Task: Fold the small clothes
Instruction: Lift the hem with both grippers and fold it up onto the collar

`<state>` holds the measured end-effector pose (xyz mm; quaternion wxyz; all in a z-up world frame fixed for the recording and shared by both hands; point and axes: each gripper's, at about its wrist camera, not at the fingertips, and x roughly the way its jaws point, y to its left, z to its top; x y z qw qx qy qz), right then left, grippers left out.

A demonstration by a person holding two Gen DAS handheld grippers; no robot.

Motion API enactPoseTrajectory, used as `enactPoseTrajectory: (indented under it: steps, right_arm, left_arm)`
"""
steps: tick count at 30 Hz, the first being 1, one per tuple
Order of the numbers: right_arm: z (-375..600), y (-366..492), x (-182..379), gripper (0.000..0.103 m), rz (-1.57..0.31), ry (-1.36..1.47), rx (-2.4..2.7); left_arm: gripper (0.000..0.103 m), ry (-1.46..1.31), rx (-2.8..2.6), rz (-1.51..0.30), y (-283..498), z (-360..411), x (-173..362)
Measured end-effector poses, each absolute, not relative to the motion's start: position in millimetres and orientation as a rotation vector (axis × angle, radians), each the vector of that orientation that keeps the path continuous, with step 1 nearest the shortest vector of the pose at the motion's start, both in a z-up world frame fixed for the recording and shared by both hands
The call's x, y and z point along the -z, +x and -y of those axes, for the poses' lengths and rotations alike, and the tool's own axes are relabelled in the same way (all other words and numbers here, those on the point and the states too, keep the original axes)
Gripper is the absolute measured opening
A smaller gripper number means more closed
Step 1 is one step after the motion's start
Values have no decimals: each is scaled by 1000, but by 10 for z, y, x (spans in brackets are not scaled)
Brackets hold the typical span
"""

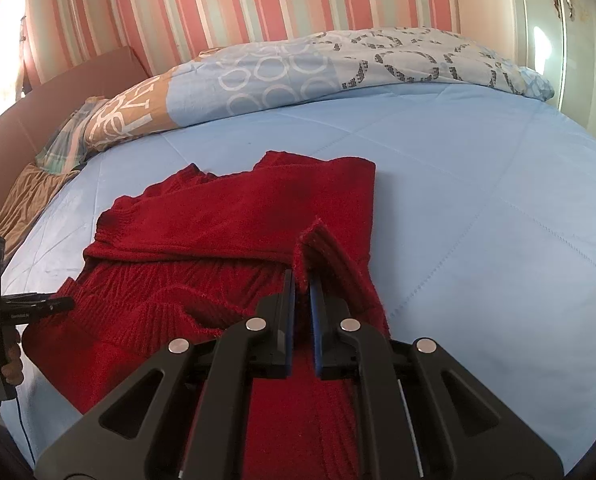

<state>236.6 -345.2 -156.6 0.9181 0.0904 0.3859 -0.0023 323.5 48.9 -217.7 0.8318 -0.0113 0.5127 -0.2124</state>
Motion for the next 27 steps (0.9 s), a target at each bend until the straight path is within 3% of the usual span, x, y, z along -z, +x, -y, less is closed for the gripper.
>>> enactPoseTrajectory:
  steps: [2, 6, 8, 17, 27]
  right_arm:
    - [3448, 2365, 1570, 7, -796, 184, 5]
    - [3441, 2353, 1587, 7, -804, 177, 10]
    - [3447, 2347, 1590, 7, -809, 174, 13]
    - [3529, 2323, 1438, 7, -780, 207, 12]
    - [3819, 2753, 1126, 7, -706, 302, 50]
  left_arm:
    - [26, 12, 438, -1069, 3210, -469, 2145]
    - [22, 121, 387, -1009, 3127, -371, 2058]
    - [11, 182, 369, -967, 3056, -304, 1982]
    - [10, 208, 359, -804, 3020, -225, 1553]
    - [10, 128, 345, -729, 3662, -196, 1217]
